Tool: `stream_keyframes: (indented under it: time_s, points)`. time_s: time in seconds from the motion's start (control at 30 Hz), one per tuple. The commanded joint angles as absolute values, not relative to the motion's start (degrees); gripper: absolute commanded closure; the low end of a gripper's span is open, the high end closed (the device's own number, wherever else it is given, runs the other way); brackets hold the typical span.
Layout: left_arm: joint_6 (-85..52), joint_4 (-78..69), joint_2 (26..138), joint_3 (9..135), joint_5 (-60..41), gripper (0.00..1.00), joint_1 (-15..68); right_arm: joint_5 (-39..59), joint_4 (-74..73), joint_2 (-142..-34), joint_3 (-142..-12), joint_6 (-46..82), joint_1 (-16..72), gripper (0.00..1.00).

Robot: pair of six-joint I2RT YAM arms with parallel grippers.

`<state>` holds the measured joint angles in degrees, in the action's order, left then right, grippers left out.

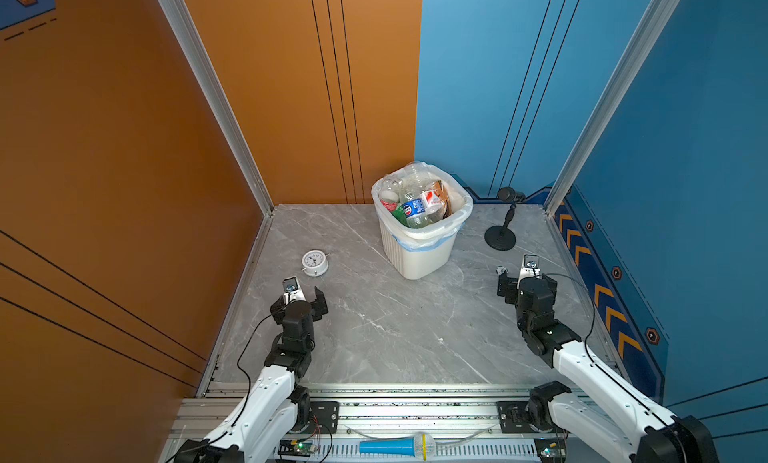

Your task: Put the plastic bottles in the bin

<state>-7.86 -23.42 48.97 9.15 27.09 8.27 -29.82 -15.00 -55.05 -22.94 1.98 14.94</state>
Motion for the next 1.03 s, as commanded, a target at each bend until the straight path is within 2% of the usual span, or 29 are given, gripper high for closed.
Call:
stream_keyframes:
  time_s: [0.0, 0.2, 0.3, 0.33, 0.37, 0.4, 0.47, 0.5, 0.6, 0.67, 1.0]
  points:
    - [-2.1, -36.6, 56.0, 9.2, 25.1, 0.02, 5.3, -26.0, -33.8, -61.4, -18.9, 0.1, 11.6, 0.00]
    - [-0.1, -51.4, 74.8, 14.4, 20.3, 0.02, 3.8, -16.2, -55.9, -80.1, -15.3, 0.8, 6.2, 0.00]
    - [-1.1, -52.8, 85.8, 19.4, 16.4, 0.02, 3.1, -13.4, -62.9, -89.5, -16.7, 0.7, 5.1, 0.00]
    - [0.2, -54.8, 89.9, 20.8, 15.9, 0.02, 3.5, -13.5, -61.1, -89.5, -17.3, 0.5, 5.3, 0.00]
    - [0.9, -57.6, 91.0, 20.8, 15.9, 0.02, 3.7, -12.7, -53.4, -86.8, -18.9, 0.9, 4.9, 0.00]
    - [-0.6, -52.4, 88.2, 20.9, 15.4, 0.02, 3.1, -11.4, -52.1, -87.0, -19.9, 1.0, 4.6, 0.00]
    - [-0.7, -53.7, 89.0, 20.7, 16.4, 0.02, 3.2, -13.2, -55.2, -88.6, -19.7, 1.4, 4.6, 0.00]
    - [-0.4, -55.7, 90.4, 21.0, 17.4, 0.02, 3.5, -13.8, -51.6, -87.4, -20.3, 1.8, 4.7, 0.01]
    - [-0.9, -53.0, 89.1, 21.2, 17.9, 0.02, 3.6, -13.9, -54.2, -88.3, -20.0, 1.7, 4.7, 0.00]
    - [-0.6, -54.8, 89.7, 20.8, 18.2, 0.02, 3.6, -11.7, -50.0, -87.6, -21.4, 2.4, 3.6, 0.00]
    - [-0.5, -54.9, 89.5, 20.6, 18.2, 0.02, 3.8, -9.2, -49.8, -87.7, -21.6, 2.5, 2.7, 0.00]
